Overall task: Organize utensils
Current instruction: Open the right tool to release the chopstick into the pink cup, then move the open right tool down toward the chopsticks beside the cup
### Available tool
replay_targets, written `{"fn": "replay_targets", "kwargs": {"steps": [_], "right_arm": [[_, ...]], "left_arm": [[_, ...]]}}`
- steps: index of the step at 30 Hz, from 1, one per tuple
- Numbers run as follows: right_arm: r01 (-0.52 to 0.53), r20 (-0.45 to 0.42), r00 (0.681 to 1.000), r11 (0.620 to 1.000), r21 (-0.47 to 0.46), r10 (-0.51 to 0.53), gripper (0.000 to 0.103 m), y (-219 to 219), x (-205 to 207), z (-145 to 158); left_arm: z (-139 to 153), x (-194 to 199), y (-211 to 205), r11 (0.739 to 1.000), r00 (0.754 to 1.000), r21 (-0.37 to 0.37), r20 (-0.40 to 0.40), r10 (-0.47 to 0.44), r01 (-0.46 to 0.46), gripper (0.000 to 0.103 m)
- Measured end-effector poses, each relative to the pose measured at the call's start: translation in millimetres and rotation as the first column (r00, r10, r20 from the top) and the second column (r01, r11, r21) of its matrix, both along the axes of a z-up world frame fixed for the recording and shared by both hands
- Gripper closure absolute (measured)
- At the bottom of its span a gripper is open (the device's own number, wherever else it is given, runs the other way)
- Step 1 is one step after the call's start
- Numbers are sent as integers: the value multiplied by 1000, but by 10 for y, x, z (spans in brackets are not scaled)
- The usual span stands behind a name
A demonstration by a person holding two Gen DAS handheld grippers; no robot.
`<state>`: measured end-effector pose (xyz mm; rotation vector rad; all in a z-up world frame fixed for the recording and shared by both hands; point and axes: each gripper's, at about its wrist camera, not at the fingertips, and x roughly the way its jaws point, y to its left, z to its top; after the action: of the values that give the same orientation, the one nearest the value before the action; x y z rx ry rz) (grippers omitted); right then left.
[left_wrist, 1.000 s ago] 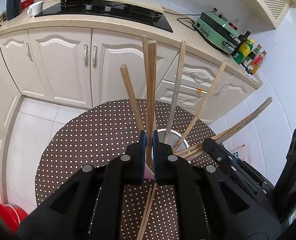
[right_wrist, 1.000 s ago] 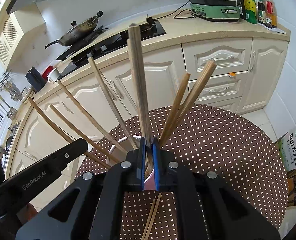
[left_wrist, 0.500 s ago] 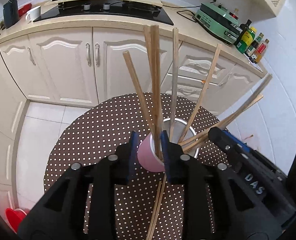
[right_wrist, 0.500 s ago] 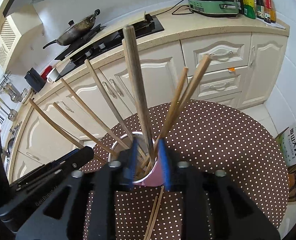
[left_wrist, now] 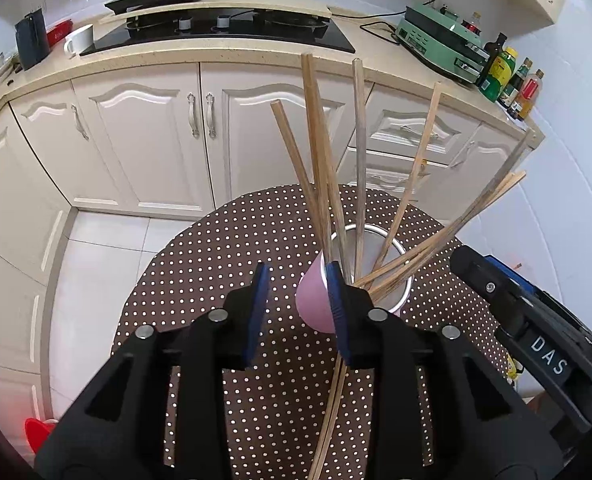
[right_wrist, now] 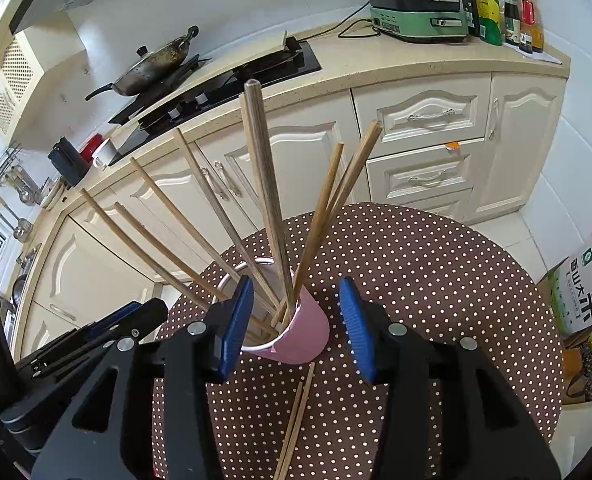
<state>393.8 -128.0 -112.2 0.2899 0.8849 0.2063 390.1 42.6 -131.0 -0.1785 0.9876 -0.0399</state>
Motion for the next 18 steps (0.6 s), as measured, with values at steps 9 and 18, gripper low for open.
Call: {"fn": "replay_targets", "kwargs": {"steps": [9,18], "right_arm": [[-11,24,1000,1000,-17,11,45,-27,-151,90],[-24,41,999,999,-38,25,30,-47,-346,137]], "left_arm": [[123,-135,-45,1000,999,28,35,8,-9,53],[203,-320,-81,999,998,40,57,13,-15,48]]}}
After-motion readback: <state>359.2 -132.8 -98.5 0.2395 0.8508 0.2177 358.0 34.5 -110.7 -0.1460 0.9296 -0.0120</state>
